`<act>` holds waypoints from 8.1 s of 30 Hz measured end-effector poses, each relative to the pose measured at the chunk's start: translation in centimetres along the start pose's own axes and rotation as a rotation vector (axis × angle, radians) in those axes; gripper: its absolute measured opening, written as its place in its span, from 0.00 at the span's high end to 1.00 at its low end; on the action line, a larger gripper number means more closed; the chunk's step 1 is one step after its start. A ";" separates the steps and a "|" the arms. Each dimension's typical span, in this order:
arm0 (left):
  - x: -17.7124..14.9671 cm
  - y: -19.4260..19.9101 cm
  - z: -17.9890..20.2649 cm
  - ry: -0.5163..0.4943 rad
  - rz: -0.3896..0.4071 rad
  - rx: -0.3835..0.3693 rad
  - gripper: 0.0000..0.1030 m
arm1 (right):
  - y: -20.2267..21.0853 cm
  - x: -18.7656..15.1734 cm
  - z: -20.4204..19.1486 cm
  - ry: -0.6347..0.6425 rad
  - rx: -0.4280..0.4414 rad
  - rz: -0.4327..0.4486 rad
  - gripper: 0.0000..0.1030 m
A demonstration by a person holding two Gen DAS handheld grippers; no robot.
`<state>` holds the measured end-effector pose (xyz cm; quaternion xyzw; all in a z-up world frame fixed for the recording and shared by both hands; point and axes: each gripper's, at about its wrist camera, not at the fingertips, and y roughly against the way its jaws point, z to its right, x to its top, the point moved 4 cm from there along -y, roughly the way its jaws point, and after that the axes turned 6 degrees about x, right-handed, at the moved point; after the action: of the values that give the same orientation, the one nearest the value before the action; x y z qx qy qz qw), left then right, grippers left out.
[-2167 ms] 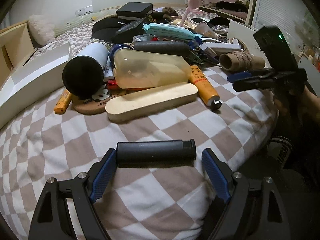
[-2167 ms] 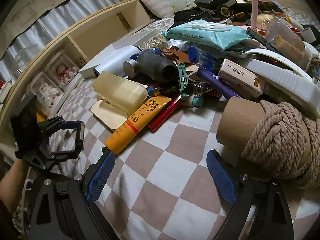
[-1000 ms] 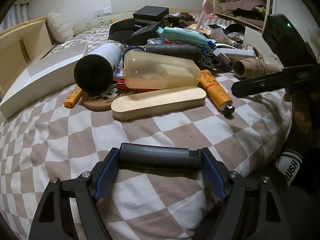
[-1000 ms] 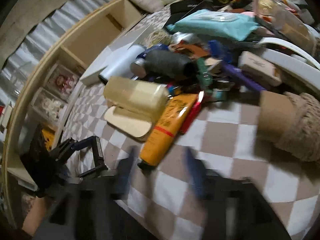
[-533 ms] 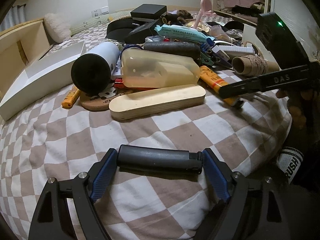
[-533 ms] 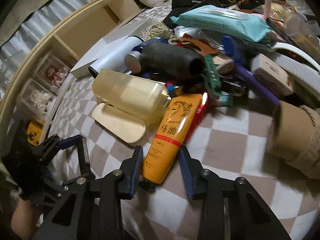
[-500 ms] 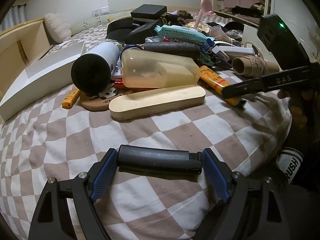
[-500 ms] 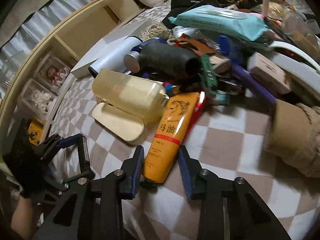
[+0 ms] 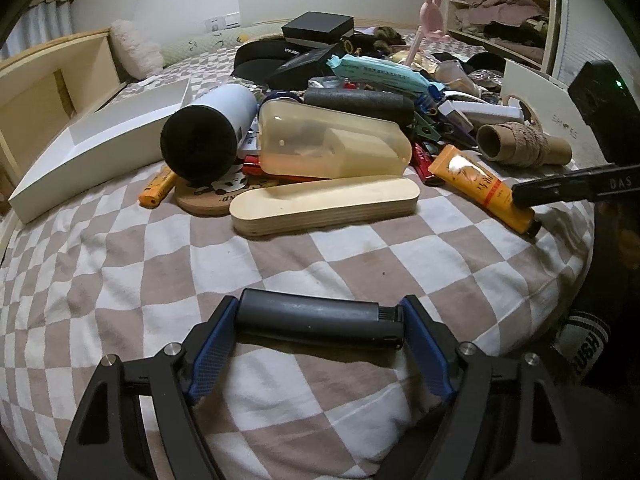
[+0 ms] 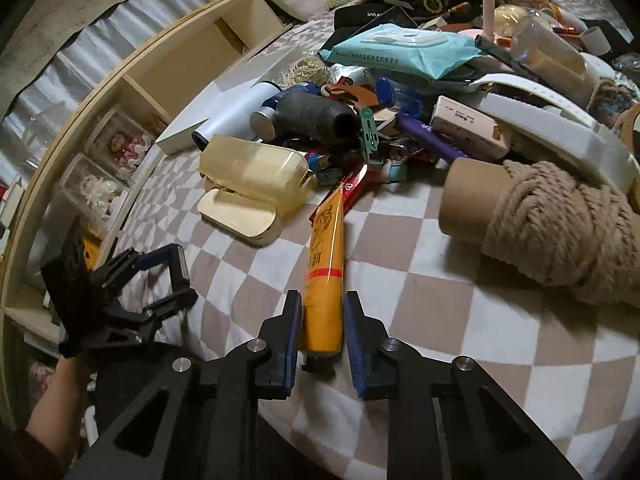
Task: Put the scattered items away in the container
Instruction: 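Lower the open right tool onto the orange hand-cream tube while the left tool holds the marker, then close the right tool on the orange tube's cap end while the left tool holds the marker, then carry the orange tube and black marker with both tools over the white container, then open the right tool to drop the orange tube while the left tool releases the marker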
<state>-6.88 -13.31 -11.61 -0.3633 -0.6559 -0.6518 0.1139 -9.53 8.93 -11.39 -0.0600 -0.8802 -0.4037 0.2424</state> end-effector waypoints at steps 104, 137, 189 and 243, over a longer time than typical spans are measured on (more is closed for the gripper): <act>11.7 8.9 7.9 0.233 0.189 0.037 0.22 | 5.5 3.1 -0.2 0.182 -0.126 0.152 0.82; 10.0 7.4 6.4 0.284 0.152 0.037 0.22 | -1.3 2.4 2.5 0.167 -0.196 0.000 0.71; 21.8 7.9 22.7 0.156 0.274 -0.179 0.22 | 33.2 4.2 7.6 0.170 -0.318 0.550 0.71; 26.5 2.4 48.2 -0.139 0.139 -0.541 0.22 | 43.9 3.4 26.8 -0.058 -0.705 0.517 0.02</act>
<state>-8.57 40.33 0.81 -0.4685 -0.4380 -0.7671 0.0121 -9.41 57.78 5.21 -0.3687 -0.6511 -0.6035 0.2755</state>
